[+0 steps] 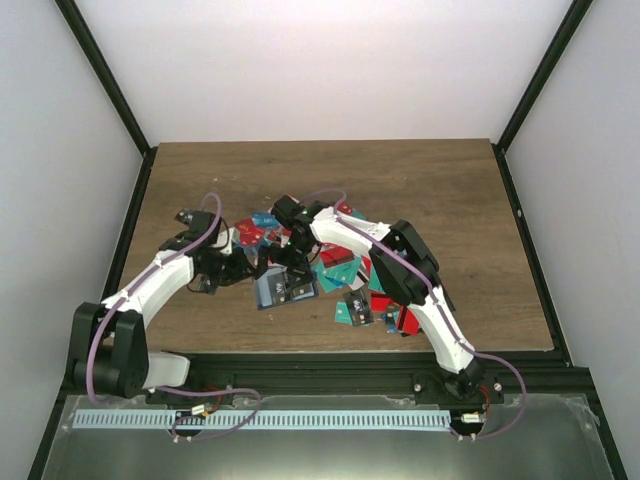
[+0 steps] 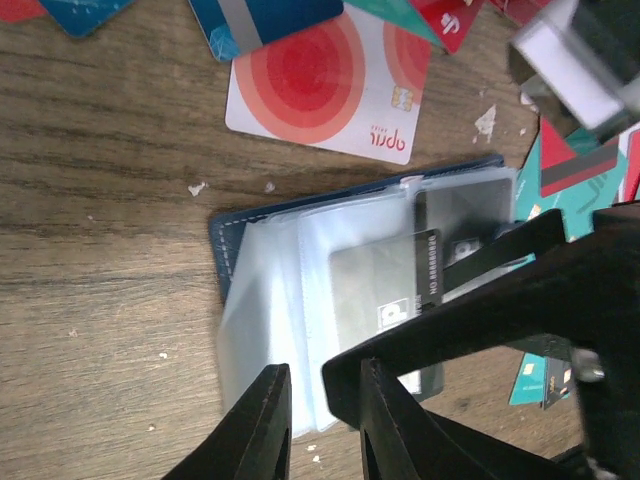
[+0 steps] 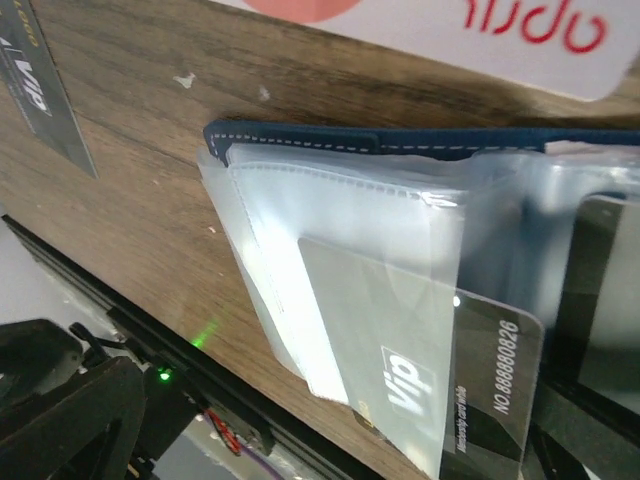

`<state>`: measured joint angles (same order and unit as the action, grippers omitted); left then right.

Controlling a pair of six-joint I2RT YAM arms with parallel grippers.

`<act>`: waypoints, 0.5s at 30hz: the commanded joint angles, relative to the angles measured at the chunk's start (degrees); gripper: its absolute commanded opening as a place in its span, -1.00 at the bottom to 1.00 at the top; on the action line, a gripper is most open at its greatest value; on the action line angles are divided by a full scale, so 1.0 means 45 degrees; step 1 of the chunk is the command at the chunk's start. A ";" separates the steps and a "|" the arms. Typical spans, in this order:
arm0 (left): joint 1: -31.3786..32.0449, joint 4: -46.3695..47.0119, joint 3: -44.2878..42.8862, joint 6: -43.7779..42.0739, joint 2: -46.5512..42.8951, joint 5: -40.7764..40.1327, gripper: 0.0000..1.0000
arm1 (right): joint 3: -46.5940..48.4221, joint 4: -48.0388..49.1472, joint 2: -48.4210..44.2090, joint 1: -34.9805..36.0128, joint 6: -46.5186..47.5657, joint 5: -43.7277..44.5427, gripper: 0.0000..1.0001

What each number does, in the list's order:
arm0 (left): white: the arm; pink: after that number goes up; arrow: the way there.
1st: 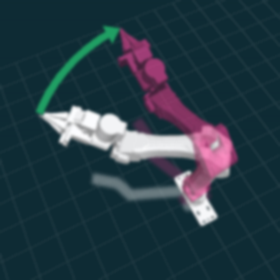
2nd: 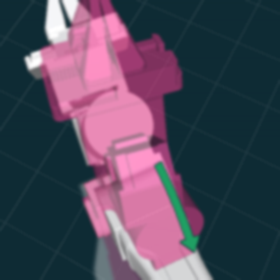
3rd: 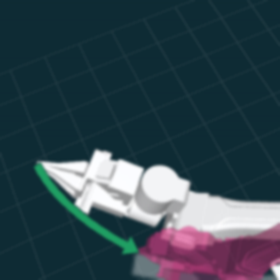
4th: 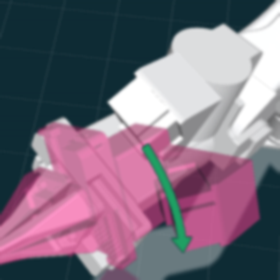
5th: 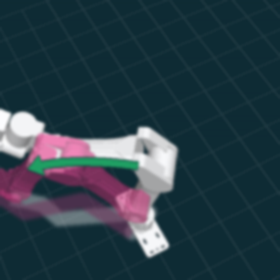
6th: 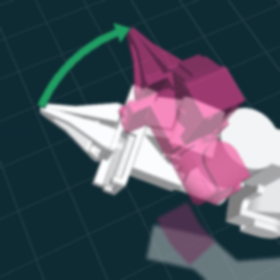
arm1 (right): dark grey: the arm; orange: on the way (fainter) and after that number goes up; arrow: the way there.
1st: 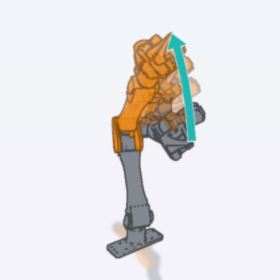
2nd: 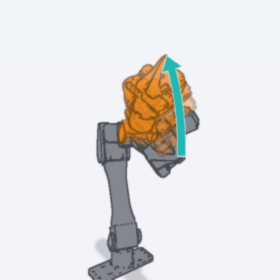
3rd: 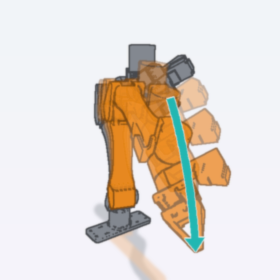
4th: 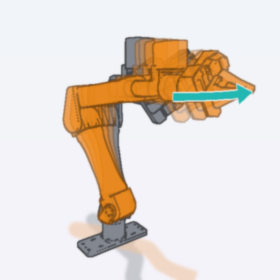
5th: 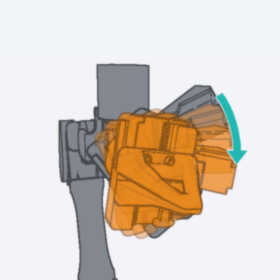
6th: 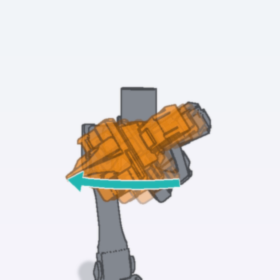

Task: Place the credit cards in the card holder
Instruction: Insert the credit card into the card holder.

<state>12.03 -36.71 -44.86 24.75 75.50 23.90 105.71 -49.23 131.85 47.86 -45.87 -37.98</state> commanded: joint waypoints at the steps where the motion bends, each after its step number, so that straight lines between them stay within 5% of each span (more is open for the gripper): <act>1: 0.0119 0.0401 0.0258 0.0015 0.0366 0.0387 -0.57 | 0.1007 -0.0923 -0.0223 0.0021 0.0951 0.0400 1.00; 9: 0.0119 0.0757 0.0456 0.0066 0.0710 0.0424 -0.59 | 0.1029 -0.1412 -0.0829 -0.0303 0.2100 0.0037 1.00; 15: 0.0109 0.0709 0.0330 0.0122 0.0769 0.0269 -0.60 | 0.0847 -0.2664 -0.1532 -0.0593 0.2840 0.1985 1.00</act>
<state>12.38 -34.57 -43.27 25.21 78.87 24.75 107.98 -56.88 130.23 46.11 -36.62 -34.63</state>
